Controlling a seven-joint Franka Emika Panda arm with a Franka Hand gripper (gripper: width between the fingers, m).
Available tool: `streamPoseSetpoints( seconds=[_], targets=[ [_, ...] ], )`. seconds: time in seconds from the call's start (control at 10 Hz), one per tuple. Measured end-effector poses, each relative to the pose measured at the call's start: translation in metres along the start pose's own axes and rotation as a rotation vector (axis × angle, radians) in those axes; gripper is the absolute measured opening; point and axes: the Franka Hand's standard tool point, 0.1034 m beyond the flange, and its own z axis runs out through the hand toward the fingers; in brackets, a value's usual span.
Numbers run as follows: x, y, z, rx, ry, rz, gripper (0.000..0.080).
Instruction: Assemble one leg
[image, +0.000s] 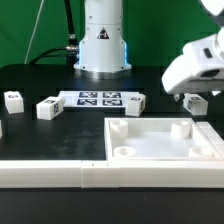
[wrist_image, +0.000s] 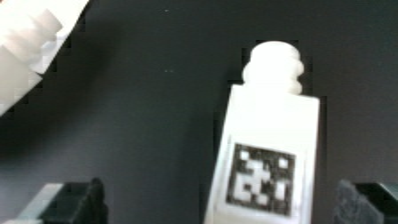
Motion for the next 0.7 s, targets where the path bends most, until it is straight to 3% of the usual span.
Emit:
streamPoseSetpoints(
  seconds=[0.7],
  targets=[
    [-0.002, -0.004, 0.017, -0.002, -0.026, 0.027, 0.0626]
  ],
)
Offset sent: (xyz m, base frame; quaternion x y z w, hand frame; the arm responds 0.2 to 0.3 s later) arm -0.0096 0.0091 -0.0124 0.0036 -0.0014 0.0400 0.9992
